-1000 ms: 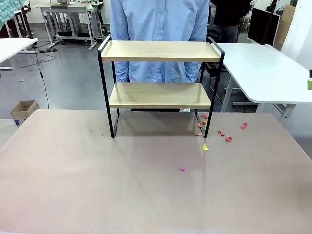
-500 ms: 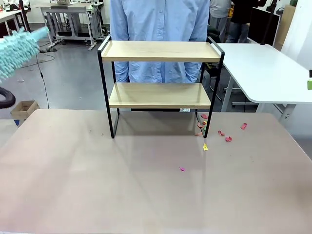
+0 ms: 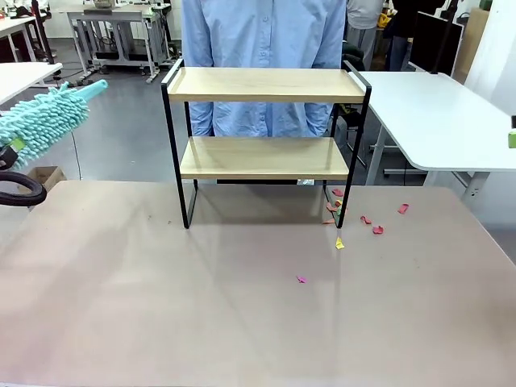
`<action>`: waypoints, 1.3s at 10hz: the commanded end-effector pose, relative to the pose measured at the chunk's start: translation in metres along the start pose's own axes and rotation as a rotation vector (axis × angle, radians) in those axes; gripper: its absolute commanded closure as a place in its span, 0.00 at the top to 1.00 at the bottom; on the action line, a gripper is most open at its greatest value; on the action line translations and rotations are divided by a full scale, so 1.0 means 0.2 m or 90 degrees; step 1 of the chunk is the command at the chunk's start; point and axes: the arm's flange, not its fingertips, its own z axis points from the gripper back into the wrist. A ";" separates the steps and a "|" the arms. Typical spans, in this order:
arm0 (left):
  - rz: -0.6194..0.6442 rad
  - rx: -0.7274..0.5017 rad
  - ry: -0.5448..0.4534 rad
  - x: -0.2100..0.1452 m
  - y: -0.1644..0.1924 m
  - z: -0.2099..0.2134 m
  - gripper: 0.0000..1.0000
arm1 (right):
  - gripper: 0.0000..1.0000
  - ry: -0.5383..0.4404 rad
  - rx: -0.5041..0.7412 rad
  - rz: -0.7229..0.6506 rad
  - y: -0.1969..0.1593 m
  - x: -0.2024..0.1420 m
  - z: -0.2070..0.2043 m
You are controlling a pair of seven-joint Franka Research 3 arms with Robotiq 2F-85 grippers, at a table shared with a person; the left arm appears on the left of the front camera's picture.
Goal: Clean the shelf.
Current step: Hand the Duster back to the human.
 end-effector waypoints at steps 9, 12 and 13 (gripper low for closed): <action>-0.001 0.016 0.014 0.03 0.00 0.02 0.17 | 1.00 -0.020 0.002 0.016 -0.01 0.00 -0.01; -0.001 0.016 0.014 0.03 0.00 0.02 0.17 | 1.00 -0.020 0.002 0.016 -0.01 0.00 -0.01; -0.001 0.016 0.014 0.03 0.00 0.02 0.17 | 1.00 -0.020 0.002 0.016 -0.01 0.00 -0.01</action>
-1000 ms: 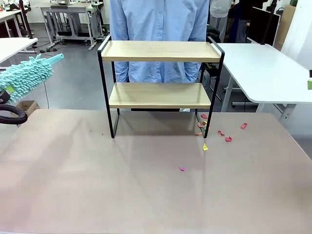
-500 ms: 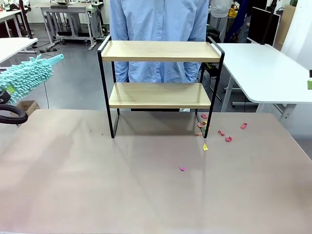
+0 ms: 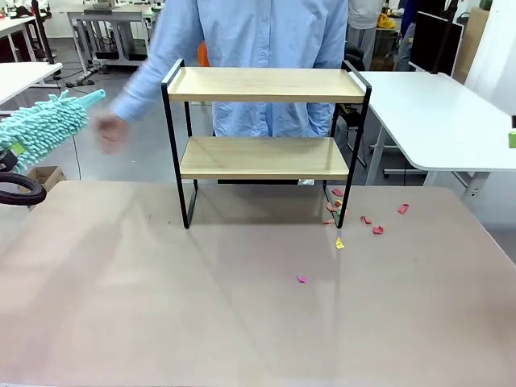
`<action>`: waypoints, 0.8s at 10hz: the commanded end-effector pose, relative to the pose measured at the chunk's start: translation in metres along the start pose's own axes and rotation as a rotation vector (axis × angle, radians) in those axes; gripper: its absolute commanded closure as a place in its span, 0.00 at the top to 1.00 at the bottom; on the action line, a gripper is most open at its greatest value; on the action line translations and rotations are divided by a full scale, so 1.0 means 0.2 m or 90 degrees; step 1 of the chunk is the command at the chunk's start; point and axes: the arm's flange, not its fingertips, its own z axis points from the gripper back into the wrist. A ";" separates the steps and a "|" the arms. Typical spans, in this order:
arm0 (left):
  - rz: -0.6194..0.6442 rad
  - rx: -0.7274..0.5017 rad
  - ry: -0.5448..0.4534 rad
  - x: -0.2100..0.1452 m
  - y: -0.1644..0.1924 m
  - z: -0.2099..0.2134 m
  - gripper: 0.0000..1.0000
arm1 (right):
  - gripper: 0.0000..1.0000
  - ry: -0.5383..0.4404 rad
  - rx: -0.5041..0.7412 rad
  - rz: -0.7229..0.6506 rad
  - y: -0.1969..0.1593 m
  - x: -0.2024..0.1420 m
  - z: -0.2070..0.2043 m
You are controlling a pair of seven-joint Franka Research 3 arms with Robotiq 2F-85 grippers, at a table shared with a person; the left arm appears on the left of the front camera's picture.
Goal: Clean the shelf.
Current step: Hand the Duster back to the human.
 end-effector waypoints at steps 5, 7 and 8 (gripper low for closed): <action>-0.001 0.000 -0.007 0.03 0.00 0.00 0.17 | 1.00 -0.019 0.002 0.017 -0.01 0.00 -0.01; -0.001 0.000 -0.007 0.03 0.00 0.00 0.17 | 1.00 -0.019 0.002 0.017 -0.01 0.00 -0.01; -0.001 0.000 -0.007 0.03 0.00 0.00 0.17 | 1.00 -0.019 0.002 0.017 -0.01 0.00 -0.01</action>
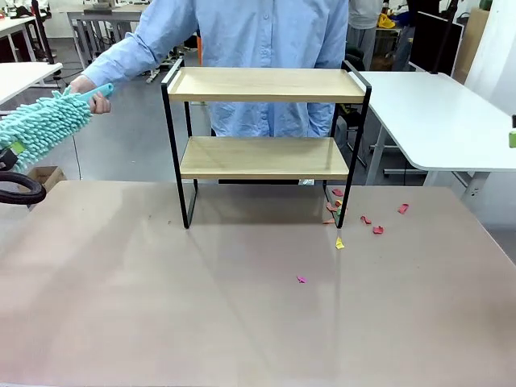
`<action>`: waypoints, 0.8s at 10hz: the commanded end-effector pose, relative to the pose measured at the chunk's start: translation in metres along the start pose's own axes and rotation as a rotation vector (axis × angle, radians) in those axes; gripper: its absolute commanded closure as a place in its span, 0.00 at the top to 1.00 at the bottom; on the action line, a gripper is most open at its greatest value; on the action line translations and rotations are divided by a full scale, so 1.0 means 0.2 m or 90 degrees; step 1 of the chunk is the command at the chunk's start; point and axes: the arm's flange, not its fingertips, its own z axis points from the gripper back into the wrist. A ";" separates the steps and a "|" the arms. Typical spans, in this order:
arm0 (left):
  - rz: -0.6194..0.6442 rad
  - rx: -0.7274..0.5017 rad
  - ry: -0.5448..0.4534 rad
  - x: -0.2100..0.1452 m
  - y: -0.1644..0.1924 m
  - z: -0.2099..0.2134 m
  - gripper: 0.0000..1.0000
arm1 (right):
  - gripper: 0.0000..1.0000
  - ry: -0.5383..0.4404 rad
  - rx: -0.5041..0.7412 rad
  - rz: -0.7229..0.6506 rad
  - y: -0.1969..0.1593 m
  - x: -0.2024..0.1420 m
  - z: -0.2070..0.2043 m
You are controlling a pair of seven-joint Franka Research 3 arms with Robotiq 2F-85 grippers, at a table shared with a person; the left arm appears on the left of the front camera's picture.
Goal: Clean the shelf.
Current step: Hand the Duster back to the human.
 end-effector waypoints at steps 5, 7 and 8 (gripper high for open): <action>0.066 -0.063 0.088 0.10 -0.14 0.15 0.77 | 1.00 -0.018 0.002 0.017 -0.01 0.00 -0.01; 0.129 -0.073 0.103 0.26 -0.19 0.29 1.00 | 1.00 -0.018 0.002 0.017 -0.01 0.00 -0.01; 0.177 -0.094 0.130 0.34 -0.20 0.34 1.00 | 1.00 -0.018 0.002 0.017 -0.01 0.00 -0.01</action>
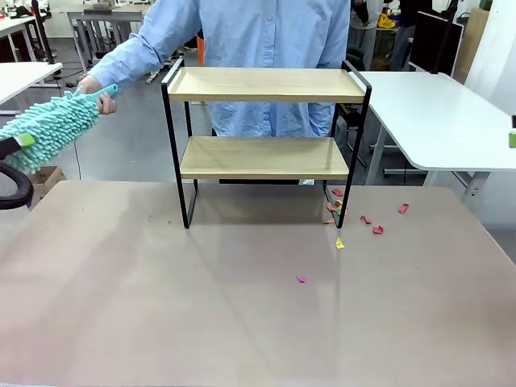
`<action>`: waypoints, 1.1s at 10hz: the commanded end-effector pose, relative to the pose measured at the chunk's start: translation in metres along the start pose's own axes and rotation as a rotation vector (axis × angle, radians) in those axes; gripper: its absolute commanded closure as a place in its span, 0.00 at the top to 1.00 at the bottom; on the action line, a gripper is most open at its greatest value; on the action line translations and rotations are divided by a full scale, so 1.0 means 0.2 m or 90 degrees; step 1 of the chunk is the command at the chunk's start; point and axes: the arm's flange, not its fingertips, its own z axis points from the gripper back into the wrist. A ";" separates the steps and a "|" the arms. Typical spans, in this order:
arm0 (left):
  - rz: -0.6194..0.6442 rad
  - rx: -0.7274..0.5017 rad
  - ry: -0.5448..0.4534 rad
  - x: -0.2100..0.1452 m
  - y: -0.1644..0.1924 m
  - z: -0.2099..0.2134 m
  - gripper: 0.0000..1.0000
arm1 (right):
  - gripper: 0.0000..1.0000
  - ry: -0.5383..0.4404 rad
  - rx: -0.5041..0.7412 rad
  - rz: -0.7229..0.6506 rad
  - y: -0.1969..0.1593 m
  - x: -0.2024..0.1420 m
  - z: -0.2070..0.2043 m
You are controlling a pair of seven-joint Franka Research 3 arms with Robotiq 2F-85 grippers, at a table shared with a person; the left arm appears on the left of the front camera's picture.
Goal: Clean the shelf.
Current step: Hand the Duster back to the human.
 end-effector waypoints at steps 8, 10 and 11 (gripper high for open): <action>0.137 -0.046 -0.098 0.58 -0.11 0.52 1.00 | 1.00 -0.018 0.001 0.017 -0.01 0.00 -0.01; 0.137 -0.046 -0.098 0.58 -0.11 0.52 1.00 | 1.00 -0.018 0.001 0.017 -0.01 0.00 -0.01; 0.137 -0.046 -0.098 0.58 -0.11 0.52 1.00 | 1.00 -0.018 0.001 0.017 -0.01 0.00 -0.01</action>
